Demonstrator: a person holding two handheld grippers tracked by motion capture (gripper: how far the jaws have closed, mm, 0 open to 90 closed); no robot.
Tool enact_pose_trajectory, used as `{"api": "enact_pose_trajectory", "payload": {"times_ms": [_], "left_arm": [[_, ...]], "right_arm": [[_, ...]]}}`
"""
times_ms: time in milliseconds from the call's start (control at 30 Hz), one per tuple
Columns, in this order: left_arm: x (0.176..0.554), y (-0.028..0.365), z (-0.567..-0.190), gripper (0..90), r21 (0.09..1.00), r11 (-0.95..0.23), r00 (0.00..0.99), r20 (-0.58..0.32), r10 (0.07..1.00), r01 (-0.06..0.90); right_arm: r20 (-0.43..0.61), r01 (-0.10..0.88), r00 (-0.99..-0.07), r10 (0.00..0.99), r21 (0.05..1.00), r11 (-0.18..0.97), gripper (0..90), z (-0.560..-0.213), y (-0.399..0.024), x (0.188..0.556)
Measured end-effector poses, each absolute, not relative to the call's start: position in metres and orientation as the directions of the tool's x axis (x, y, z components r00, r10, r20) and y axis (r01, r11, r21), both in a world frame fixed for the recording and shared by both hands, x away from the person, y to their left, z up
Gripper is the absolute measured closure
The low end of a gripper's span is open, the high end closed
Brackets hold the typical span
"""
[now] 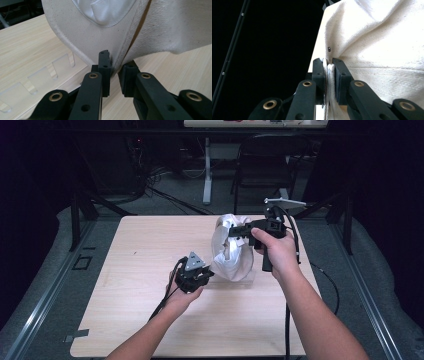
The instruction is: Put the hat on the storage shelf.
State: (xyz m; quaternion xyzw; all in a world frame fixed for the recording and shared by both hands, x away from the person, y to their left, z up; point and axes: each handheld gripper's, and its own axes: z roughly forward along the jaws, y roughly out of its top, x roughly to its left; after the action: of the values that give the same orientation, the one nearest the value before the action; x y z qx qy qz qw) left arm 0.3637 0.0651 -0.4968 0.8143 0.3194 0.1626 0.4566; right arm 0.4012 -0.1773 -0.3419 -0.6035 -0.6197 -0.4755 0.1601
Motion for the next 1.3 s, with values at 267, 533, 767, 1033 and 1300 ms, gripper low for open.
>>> {"api": "enact_pose_trajectory", "payload": {"times_ms": [267,533,767,1033,1300], "left_arm": [[0.364,0.064,-0.506,81.2,0.849,-0.372,0.734,-0.028,0.678,0.376],[0.361,0.07,-0.513,81.4,0.854,-0.359,0.728,-0.034,0.685,0.378],[0.358,0.07,-0.516,82.3,0.857,-0.341,0.708,-0.037,0.705,0.385],[0.357,0.072,-0.52,83.4,0.855,-0.296,0.674,-0.082,0.734,0.427],[0.362,0.077,-0.523,83.9,0.831,-0.308,0.678,-0.107,0.728,0.462]], "right_arm": [[0.779,0.904,-0.204,0.593,0.382,-0.191,81.5,-0.351,-0.182,0.405],[0.78,0.91,-0.206,0.591,0.375,-0.177,81.4,-0.355,-0.176,0.406],[0.778,0.913,-0.214,0.591,0.375,-0.163,81.3,-0.358,-0.169,0.406],[0.768,0.913,-0.205,0.607,0.373,-0.163,81.2,-0.362,-0.169,0.408],[0.765,0.914,-0.199,0.612,0.37,-0.166,81.2,-0.368,-0.166,0.409]]}}
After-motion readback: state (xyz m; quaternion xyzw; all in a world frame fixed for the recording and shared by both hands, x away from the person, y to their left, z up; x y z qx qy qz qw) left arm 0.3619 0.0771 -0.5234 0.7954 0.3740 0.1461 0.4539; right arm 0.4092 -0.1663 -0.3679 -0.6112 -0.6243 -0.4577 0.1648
